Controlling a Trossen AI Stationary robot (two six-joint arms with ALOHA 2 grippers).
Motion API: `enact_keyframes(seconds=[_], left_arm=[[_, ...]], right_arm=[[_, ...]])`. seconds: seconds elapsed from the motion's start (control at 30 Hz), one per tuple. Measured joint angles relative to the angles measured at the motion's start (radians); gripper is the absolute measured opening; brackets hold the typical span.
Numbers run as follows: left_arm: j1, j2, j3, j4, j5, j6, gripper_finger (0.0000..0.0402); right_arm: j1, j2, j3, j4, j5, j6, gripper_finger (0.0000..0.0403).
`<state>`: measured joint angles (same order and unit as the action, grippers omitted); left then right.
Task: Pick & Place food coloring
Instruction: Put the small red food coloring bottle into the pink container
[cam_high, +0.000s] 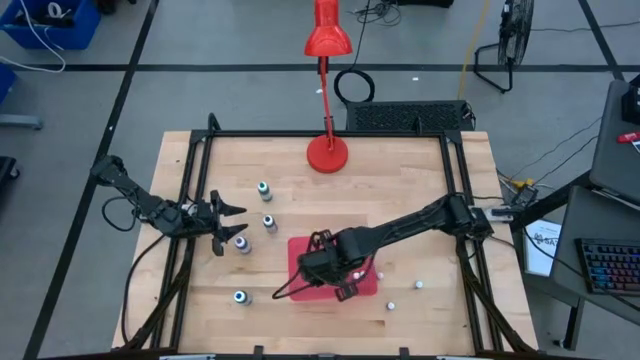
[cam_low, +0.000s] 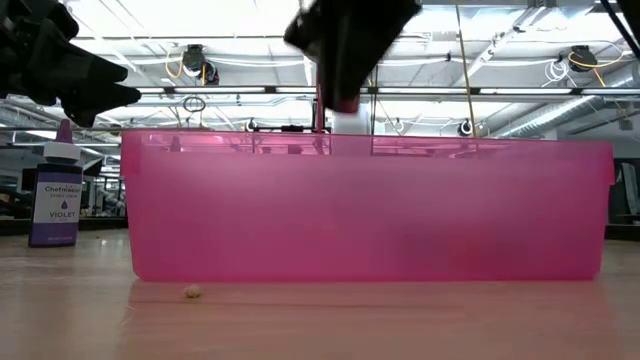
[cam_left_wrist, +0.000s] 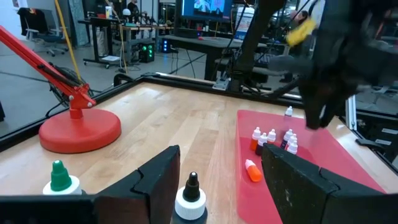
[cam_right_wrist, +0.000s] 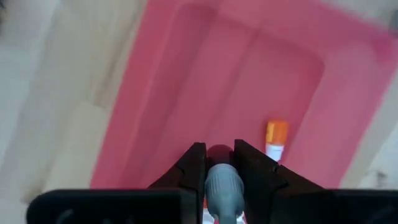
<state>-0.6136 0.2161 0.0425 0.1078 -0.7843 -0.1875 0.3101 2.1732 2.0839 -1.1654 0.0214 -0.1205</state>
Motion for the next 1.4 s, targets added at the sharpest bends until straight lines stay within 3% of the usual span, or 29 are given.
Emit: enact_keyframes(seconds=[0.27, 0.5, 0.73, 1.07, 1.4], left_arm=[[0.0, 0.0, 0.0, -0.001, 0.0, 0.0, 0.0228], [0.0, 0.0, 0.0, 0.0, 0.0, 0.0, 0.0228], [0.0, 0.0, 0.0, 0.0, 0.0, 0.0, 0.0228], [0.0, 0.0, 0.0, 0.0, 0.0, 0.0, 0.0228], [0.0, 0.0, 0.0, 0.0, 0.0, 0.0, 0.0228]], right_arm=[[-0.04, -0.005, -0.243, 0.233, -0.055, -0.032, 0.0055], [-0.069, -0.007, -0.37, 0.349, -0.076, -0.049, 0.0055], [-0.074, -0.007, -0.388, 0.36, -0.076, -0.048, 0.0056], [-0.073, -0.007, -0.388, 0.389, -0.076, -0.023, 0.0098], [-0.073, -0.01, -0.388, 0.391, -0.076, -0.015, 0.0113]])
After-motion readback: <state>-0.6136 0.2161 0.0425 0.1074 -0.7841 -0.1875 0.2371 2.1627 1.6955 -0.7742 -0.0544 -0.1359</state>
